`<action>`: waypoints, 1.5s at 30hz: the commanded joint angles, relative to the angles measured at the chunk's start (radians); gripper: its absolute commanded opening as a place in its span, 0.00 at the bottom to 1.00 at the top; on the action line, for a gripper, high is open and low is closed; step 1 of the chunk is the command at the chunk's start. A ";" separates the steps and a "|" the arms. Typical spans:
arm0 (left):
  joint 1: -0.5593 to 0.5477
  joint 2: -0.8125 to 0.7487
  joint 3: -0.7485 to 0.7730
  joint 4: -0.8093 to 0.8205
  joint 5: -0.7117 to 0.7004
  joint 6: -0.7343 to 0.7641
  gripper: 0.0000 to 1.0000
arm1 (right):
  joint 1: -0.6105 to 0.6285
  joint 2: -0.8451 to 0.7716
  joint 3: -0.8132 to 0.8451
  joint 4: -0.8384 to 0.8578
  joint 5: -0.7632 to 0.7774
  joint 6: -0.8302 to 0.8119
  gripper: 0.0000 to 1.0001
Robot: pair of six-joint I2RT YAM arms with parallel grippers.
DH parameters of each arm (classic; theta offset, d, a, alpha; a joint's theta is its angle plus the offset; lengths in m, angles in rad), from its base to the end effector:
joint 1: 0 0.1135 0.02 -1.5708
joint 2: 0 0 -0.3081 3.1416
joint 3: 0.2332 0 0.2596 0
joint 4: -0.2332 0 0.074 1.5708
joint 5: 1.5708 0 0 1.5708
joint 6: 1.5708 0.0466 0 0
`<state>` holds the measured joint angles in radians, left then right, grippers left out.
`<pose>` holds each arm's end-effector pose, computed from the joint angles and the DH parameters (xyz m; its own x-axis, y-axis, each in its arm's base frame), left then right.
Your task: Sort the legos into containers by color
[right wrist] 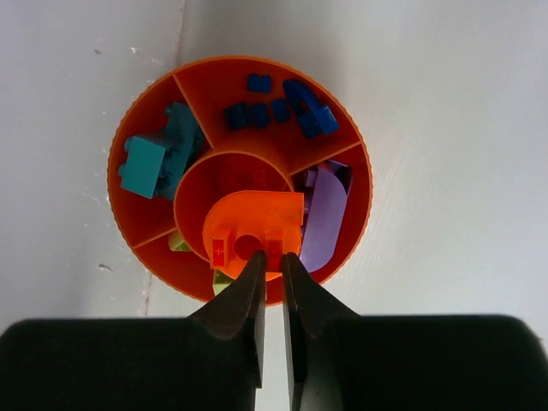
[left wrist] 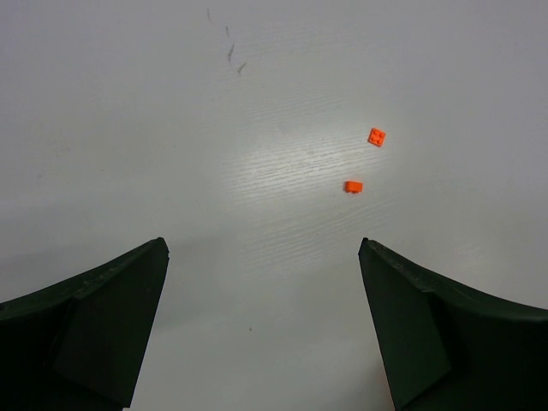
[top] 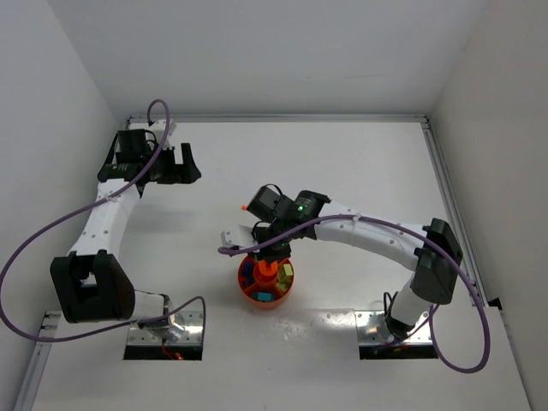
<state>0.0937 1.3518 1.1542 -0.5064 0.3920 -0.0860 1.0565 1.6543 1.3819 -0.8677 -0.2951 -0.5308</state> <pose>0.3021 0.0105 0.3477 -0.6595 -0.1417 -0.7382 0.1474 0.9386 -0.3118 0.1626 0.3154 0.3026 0.0664 -0.8670 -0.4938 -0.9962 -0.0857 0.0166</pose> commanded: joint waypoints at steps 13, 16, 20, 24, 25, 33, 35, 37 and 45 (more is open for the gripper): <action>0.014 -0.006 0.009 0.037 0.050 0.026 1.00 | 0.000 -0.056 -0.015 0.056 0.036 0.020 0.41; 0.014 0.004 -0.004 0.055 0.094 0.026 1.00 | -0.022 -0.071 -0.003 0.117 0.074 0.101 0.37; 0.014 0.004 -0.030 0.109 0.119 0.035 1.00 | -0.104 -0.094 0.029 0.177 0.094 0.218 0.33; 0.014 0.015 -0.030 0.118 0.153 0.087 1.00 | -0.225 -0.084 0.074 0.197 0.054 0.304 0.31; 0.014 0.015 -0.030 0.118 0.153 0.103 1.00 | -0.275 -0.083 0.083 0.197 0.024 0.333 0.31; 0.014 -0.019 -0.030 0.085 0.349 0.360 1.00 | -0.472 -0.123 0.009 0.225 -0.110 0.374 0.34; -0.011 0.000 -0.030 0.056 0.401 0.437 1.00 | -0.524 -0.107 0.031 0.184 -0.119 0.374 0.34; -0.041 0.023 -0.002 0.011 0.401 0.500 1.00 | -0.555 -0.059 0.077 0.133 -0.128 0.374 0.34; -0.207 0.229 0.111 -0.027 0.335 0.725 0.87 | -0.710 0.019 0.098 0.113 -0.104 0.310 0.34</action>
<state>-0.0616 1.5299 1.2015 -0.5228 0.7177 0.4919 0.3882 1.6314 1.4284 -0.7437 -0.3820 -0.1879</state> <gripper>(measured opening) 0.891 0.339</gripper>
